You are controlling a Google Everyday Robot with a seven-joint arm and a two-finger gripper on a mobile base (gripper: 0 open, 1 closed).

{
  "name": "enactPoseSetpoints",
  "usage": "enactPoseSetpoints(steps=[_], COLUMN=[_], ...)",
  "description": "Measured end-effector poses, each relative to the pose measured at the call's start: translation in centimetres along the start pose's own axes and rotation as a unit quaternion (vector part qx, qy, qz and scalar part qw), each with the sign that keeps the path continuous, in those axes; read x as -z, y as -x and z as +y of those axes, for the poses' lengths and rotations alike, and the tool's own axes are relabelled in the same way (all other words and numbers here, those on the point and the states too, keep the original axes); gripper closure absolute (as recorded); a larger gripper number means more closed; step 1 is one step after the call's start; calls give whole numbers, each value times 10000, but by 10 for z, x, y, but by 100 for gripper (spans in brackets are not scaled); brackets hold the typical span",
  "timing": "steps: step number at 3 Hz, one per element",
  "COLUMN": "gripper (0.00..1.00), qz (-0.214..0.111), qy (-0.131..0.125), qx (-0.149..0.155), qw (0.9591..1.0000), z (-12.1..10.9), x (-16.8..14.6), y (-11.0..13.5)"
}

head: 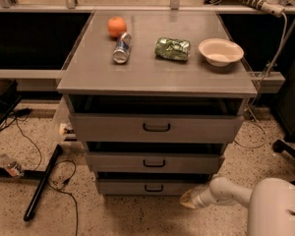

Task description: Close bottom drawer

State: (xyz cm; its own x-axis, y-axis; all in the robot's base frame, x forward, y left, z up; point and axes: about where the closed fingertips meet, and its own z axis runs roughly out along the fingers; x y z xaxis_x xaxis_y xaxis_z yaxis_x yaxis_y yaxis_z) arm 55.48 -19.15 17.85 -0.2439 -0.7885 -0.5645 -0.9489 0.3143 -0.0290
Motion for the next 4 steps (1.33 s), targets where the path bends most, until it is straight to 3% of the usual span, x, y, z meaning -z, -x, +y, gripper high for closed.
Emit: enactPoseSetpoints(steps=[1,2,4], gripper=[100,100,59], qz=[54,115,113], qy=[489,707,728], qx=[-13,-112,-112], qw=[9988,9974,9972], z=[58,93,96], x=[-2,0,0], y=[-12,-25,-25])
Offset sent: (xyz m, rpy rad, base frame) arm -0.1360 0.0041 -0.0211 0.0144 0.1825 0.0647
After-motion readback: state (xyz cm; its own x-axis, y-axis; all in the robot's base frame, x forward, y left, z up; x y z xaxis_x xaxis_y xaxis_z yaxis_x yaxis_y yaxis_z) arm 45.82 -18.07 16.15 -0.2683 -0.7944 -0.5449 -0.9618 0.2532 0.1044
